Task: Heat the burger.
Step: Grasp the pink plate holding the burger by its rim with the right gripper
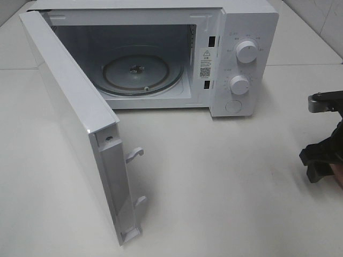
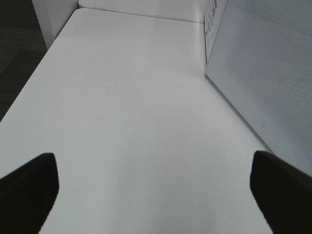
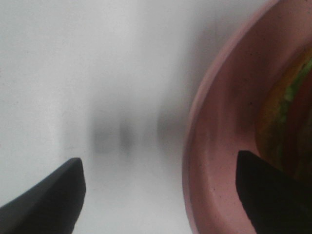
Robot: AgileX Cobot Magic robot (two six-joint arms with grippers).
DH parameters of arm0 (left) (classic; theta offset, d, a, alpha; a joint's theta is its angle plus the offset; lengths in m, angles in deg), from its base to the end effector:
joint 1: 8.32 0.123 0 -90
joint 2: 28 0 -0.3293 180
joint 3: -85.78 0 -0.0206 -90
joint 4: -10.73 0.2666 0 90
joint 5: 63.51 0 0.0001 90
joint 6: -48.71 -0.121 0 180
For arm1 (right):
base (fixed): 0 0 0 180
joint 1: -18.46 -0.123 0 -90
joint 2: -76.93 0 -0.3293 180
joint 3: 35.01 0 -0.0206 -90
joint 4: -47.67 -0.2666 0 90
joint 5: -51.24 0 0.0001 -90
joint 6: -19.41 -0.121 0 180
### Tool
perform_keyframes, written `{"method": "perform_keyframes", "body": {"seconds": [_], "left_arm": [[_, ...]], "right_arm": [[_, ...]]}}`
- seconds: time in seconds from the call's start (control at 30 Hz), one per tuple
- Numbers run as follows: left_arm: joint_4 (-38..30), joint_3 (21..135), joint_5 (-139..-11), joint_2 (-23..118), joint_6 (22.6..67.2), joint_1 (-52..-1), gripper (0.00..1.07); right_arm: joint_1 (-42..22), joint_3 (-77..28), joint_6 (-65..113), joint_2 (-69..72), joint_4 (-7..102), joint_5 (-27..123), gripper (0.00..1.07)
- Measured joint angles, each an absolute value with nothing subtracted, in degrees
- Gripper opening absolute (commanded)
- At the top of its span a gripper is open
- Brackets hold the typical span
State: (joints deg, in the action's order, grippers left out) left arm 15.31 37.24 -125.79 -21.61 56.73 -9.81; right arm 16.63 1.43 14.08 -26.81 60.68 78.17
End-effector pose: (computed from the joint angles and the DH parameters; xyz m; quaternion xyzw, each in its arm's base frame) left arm -0.0133 0.0089 0.2746 -0.0511 0.8514 -0.0034 0.5220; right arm 0.2930 -0.0030 0.1342 -0.0644 0.9897 -0.0552 0.1152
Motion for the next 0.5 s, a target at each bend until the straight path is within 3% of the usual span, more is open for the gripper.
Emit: {"method": "perform_keyframes", "body": {"seconds": [0.37,0.5], "left_arm": [[15.31,37.24,-125.79,-21.61,56.73,-9.81,1.0],[15.31,37.24,-125.79,-21.61,56.73,-9.81,1.0]], "right_arm": [[16.63,1.38,13.28,-31.62,61.82,73.93,0.78],[16.63,1.38,13.11,-32.02,61.77,73.7,0.72]]}}
